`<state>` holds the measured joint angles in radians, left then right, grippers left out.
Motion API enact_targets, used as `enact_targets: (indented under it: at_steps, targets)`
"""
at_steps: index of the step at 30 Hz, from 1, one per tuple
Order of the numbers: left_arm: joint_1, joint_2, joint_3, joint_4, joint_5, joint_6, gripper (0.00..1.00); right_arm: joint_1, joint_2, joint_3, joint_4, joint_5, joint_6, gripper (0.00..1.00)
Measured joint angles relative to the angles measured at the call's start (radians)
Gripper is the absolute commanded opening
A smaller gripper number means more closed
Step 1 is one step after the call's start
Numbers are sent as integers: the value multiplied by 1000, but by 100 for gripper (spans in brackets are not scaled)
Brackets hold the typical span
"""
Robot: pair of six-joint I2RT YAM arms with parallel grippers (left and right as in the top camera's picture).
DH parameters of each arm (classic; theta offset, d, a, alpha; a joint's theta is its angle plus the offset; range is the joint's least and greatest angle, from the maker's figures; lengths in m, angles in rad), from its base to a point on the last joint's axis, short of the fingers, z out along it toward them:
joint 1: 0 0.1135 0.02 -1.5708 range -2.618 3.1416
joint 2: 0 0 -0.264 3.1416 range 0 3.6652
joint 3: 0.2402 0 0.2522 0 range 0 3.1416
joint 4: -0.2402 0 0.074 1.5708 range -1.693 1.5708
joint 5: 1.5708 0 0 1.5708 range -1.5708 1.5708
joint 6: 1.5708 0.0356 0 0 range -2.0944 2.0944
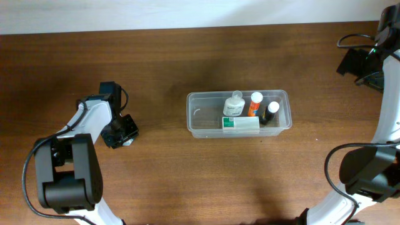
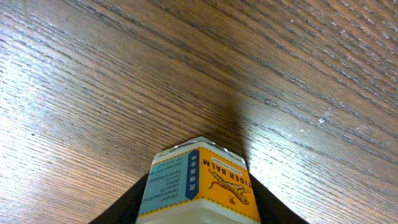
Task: Pack container
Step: 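Lift the Tiger Balm jar and carry it over the container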
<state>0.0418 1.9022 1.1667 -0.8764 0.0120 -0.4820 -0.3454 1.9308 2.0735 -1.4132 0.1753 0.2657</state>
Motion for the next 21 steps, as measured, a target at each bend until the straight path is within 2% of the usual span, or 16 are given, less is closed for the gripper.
enact_targets:
  at_steps: [15, 21]
  targets:
    - [0, 0, 10, -7, 0, 21, 43, 0, 0, 0, 0, 0, 0, 98]
    - [0, 0, 113, -68, 0, 57, 43, 0, 0, 0, 0, 0, 0, 99]
